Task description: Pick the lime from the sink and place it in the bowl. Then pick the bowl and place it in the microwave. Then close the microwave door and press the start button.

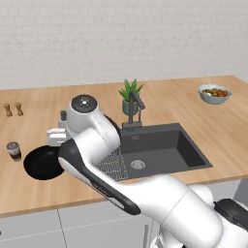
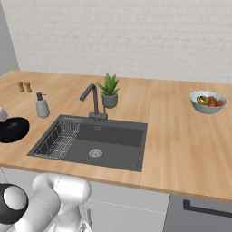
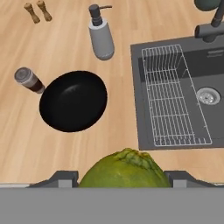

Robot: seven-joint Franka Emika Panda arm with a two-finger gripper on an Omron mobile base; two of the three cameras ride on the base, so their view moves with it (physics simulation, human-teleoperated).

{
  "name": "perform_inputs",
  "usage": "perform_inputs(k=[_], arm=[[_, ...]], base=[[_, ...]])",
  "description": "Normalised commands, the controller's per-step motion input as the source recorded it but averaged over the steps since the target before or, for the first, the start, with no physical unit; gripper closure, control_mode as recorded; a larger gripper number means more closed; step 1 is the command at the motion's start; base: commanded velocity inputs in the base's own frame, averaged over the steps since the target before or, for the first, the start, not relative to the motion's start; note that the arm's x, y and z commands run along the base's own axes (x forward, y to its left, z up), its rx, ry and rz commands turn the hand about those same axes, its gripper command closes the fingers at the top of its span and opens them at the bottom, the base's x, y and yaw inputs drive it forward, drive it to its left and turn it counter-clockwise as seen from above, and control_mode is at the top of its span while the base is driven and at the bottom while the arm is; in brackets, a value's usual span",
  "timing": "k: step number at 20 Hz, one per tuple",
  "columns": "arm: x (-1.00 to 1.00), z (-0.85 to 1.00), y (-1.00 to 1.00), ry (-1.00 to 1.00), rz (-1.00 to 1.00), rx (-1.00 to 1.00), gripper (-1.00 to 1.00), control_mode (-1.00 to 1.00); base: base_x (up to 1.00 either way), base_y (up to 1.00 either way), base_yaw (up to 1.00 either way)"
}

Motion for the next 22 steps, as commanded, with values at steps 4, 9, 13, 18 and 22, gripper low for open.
perform_inputs(k=[4, 9, 13, 18, 22], arm=[[0.25, -0.17, 0.29, 0.0, 0.01, 0.0, 1.0, -1.0], [0.27, -0.06, 0.33, 0.03, 0.0, 0.0, 1.0, -1.0], [0.22, -0.22, 0.22, 0.02, 0.0, 0.0, 1.0, -1.0], [0.21, -0.33, 0.03, 0.0, 0.0, 0.0, 1.0, -1.0], [0.26, -0.35, 0.0, 0.0, 0.0, 0.0, 1.0, -1.0]], base=[[0.0, 0.0, 0.0], [0.0, 0.0, 0.0], [0.0, 0.0, 0.0], [0.0, 0.0, 0.0], [0.0, 0.0, 0.0]])
